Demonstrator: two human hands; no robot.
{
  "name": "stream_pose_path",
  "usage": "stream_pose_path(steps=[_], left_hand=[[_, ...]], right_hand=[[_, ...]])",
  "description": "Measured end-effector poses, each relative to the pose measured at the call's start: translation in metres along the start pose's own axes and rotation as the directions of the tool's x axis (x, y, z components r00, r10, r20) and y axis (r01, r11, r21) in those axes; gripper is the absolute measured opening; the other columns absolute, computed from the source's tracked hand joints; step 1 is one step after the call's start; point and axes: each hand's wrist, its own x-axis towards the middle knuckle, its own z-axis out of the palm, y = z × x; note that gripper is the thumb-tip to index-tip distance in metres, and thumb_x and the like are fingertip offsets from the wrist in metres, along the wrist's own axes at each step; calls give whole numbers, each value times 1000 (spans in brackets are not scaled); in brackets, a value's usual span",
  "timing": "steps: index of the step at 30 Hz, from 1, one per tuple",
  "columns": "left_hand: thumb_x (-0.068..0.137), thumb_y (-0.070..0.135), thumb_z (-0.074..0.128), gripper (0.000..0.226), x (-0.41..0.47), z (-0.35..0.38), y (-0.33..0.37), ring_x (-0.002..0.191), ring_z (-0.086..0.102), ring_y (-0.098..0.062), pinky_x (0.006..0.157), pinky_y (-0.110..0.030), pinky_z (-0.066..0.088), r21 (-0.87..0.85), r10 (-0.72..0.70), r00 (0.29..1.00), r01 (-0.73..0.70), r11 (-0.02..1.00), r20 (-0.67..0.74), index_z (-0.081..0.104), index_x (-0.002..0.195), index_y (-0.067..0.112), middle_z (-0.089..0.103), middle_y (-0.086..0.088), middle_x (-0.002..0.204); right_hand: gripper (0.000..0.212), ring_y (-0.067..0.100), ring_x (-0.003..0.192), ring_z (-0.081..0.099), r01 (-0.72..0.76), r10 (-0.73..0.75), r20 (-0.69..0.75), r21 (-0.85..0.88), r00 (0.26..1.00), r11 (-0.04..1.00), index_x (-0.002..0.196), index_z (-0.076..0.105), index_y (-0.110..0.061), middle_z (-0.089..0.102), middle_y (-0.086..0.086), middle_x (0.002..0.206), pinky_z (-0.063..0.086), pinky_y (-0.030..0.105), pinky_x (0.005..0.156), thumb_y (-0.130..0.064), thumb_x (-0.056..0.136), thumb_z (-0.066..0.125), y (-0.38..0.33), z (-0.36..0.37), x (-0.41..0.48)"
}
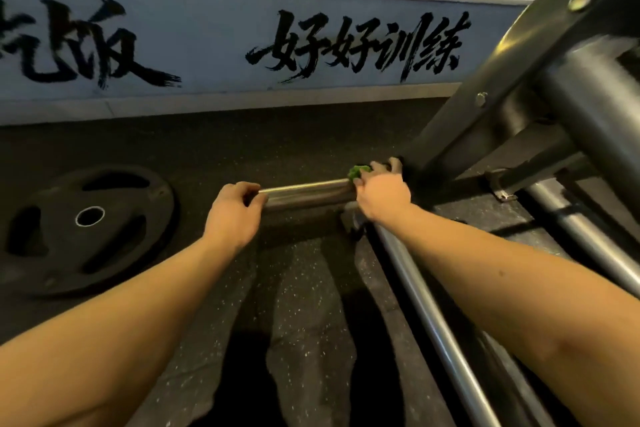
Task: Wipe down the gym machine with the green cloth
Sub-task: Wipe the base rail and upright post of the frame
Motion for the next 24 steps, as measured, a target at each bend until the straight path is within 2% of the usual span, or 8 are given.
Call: stream_pose_path(steps=[2, 5, 7, 10, 13, 16, 21, 24], left_hand=[[101, 29, 61, 38, 2, -3, 0, 95, 61, -9, 71, -19, 48, -34, -43, 998, 45, 998, 38, 57, 139, 26, 59, 2, 124], [101, 25, 61, 43, 6, -9, -1, 100, 62, -11, 75, -21, 50, -39, -68, 994, 71, 997, 86, 54, 143, 26, 61, 0, 128], [100, 22, 62, 44, 7, -9, 2, 103, 62, -12, 80, -26, 54, -3, -82, 993, 83, 997, 88, 54, 143, 25, 61, -1, 127], [100, 21, 62, 43, 6, -6, 8, 98, 65, -17, 91, -40, 58, 44, -104, 993, 101, 994, 60, 55, 142, 25, 63, -1, 118], [101, 22, 62, 42, 4, -5, 8, 97, 65, -18, 91, -42, 59, 28, -127, 991, 126, 992, 52, 56, 142, 26, 64, -2, 122], [101, 22, 61, 44, 2, -4, 7, 96, 66, -18, 86, -38, 60, 13, -125, 991, 124, 992, 48, 54, 144, 27, 63, -2, 122], [102, 20, 59, 44, 0, -4, 8, 95, 65, -16, 78, -31, 57, 14, -105, 993, 105, 994, 46, 53, 146, 25, 61, -2, 122], [102, 19, 59, 45, -1, -5, 8, 97, 64, -17, 80, -31, 56, -7, -108, 993, 109, 994, 50, 53, 146, 25, 61, -3, 125]], right_hand=[[47, 33, 141, 41, 3, 2, -72, 73, 997, 997, 128, 61, -17, 57, 9, 139, 33, 50, 116, -38, 105, 25, -12, 4, -5], [40, 29, 121, 56, 177, -162, -234, 47, 959, 983, 117, 67, -11, 66, 8, 123, 35, 44, 115, -30, 106, 34, -52, 4, -29], [36, 26, 124, 56, 301, -270, -284, 69, 920, 951, 120, 68, -11, 66, 7, 126, 29, 43, 119, -26, 107, 38, -82, 3, -47], [35, 25, 134, 48, 336, -259, -343, 188, 903, 923, 127, 67, -11, 62, 7, 136, 21, 40, 123, -24, 108, 40, -95, 10, -54], [31, 27, 136, 41, 263, -121, -369, 362, 921, 895, 127, 68, -12, 58, 4, 143, 25, 39, 121, -19, 105, 49, -67, 23, -49], [30, 12, 112, 41, 57, 201, -375, 575, 905, 816, 129, 67, -14, 57, 5, 139, 29, 22, 107, -17, 103, 52, -30, 33, -37], [27, 13, 94, 49, -165, 592, -166, 870, 789, 465, 127, 67, -15, 61, 7, 127, 39, 22, 84, -15, 102, 57, -4, 24, -27], [23, 18, 103, 61, -147, 709, -23, 973, 705, 177, 119, 69, -16, 65, 4, 118, 51, 30, 90, -12, 98, 63, -17, 21, -25]])
